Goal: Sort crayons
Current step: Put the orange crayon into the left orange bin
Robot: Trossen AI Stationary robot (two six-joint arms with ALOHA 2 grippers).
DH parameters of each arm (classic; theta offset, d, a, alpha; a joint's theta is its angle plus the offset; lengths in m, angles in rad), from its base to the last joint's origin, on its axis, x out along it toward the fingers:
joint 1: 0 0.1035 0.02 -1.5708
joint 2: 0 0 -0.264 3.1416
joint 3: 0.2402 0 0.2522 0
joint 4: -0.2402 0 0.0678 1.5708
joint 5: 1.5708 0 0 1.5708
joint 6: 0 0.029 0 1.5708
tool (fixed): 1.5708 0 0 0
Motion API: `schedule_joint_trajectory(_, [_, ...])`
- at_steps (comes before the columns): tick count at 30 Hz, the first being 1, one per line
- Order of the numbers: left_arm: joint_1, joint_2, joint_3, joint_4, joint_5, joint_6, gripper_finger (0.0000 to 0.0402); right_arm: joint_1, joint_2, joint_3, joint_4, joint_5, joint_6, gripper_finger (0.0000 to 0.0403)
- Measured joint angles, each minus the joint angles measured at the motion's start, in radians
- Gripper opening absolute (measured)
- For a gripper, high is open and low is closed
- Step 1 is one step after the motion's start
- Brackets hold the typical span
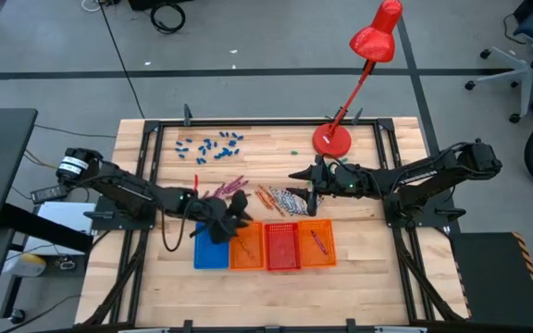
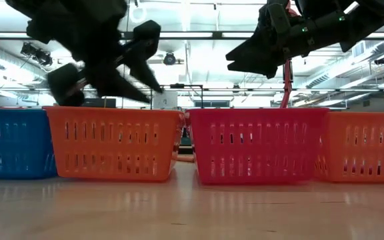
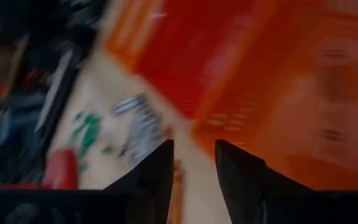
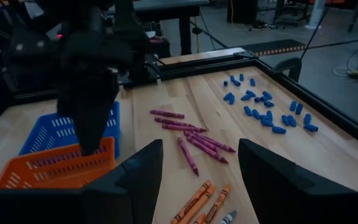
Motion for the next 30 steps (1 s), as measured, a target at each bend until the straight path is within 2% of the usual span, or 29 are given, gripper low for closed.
schedule_joint_trajectory(6, [0.051,-0.001,0.0,0.058,-0.123,-0.158,0.0117,0.0,0.0,0.0,0.0,0.002,-0.001,0.0213])
schedule_joint_trajectory(12, [0.199,-0.001,0.0,-0.061,-0.136,-0.46,0.0116,0.0,0.0,0.0,0.0,0.002,-0.002,0.0213])
schedule_joint_trajectory(14, [0.256,-0.001,0.0,-0.102,-0.11,-0.551,0.0116,0.0,0.0,0.0,0.0,0.002,-0.001,0.0213])
schedule_joint_trajectory(17, [0.319,0.002,0.0,-0.103,0.023,-0.645,0.0116,0.0,0.0,0.0,0.0,0.002,-0.001,0.0213])
schedule_joint_trajectory(20, [0.325,0.002,0.011,-0.102,0.103,-0.646,0.0116,-0.003,0.0,0.0,0.007,0.002,-0.001,0.0213])
schedule_joint_trajectory(25, [0.323,0.033,0.106,-0.1,0.108,-0.605,0.0116,-0.004,0.0,0.0,0.029,0.007,-0.004,0.0213])
schedule_joint_trajectory(30, [0.341,0.152,0.238,-0.156,0.122,-0.52,0.0116,-0.004,0.001,0.0,0.027,0.008,-0.004,0.0213])
